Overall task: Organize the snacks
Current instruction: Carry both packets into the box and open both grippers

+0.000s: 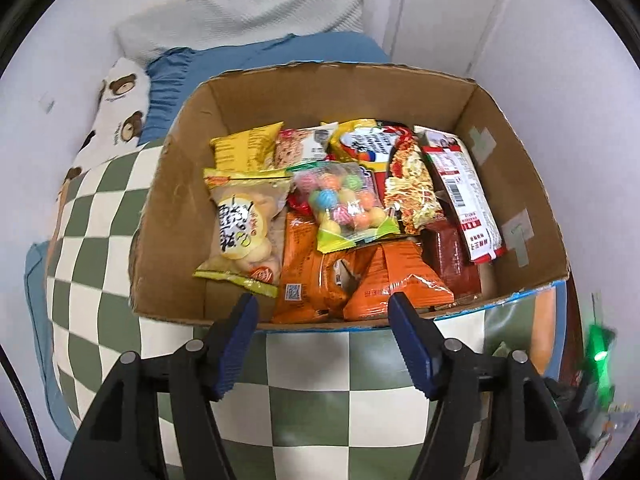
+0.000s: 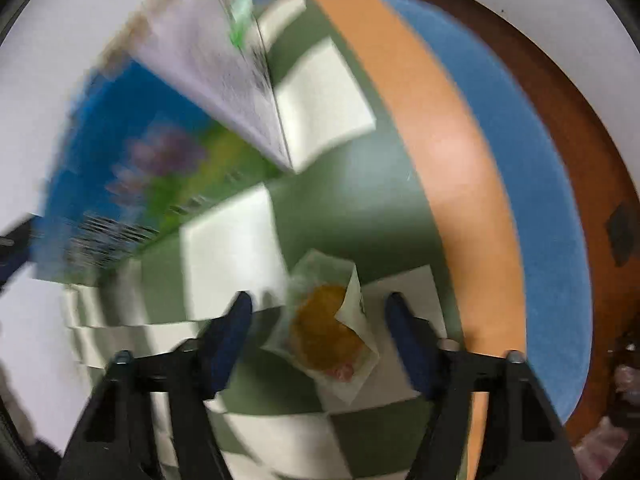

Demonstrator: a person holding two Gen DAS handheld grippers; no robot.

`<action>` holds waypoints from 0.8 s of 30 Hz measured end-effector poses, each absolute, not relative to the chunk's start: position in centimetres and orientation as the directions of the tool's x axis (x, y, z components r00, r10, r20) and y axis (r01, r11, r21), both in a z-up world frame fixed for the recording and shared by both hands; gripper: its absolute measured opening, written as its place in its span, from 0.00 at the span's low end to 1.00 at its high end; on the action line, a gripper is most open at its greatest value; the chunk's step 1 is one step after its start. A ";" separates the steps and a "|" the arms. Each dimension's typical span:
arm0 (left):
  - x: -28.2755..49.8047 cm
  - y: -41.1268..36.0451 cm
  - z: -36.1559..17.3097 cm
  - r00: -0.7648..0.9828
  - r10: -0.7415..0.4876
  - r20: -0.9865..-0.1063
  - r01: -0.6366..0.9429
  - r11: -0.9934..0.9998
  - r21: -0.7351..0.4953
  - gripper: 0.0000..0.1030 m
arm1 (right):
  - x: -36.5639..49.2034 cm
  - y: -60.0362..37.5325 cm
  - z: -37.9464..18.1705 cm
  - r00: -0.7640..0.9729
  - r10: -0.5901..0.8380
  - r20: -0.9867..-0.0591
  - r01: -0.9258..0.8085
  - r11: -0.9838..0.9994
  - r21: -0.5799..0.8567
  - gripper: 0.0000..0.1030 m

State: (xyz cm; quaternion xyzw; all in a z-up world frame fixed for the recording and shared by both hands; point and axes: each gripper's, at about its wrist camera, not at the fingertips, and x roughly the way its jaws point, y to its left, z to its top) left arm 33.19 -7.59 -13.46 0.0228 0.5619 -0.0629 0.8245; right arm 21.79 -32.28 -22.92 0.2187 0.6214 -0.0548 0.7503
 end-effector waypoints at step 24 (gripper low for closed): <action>41.7 -5.7 -12.5 0.343 -0.056 -0.938 0.102 0.994 -0.022 0.98 | 36.8 -22.1 -10.5 0.406 0.267 -0.874 -0.015 0.958 0.286 0.43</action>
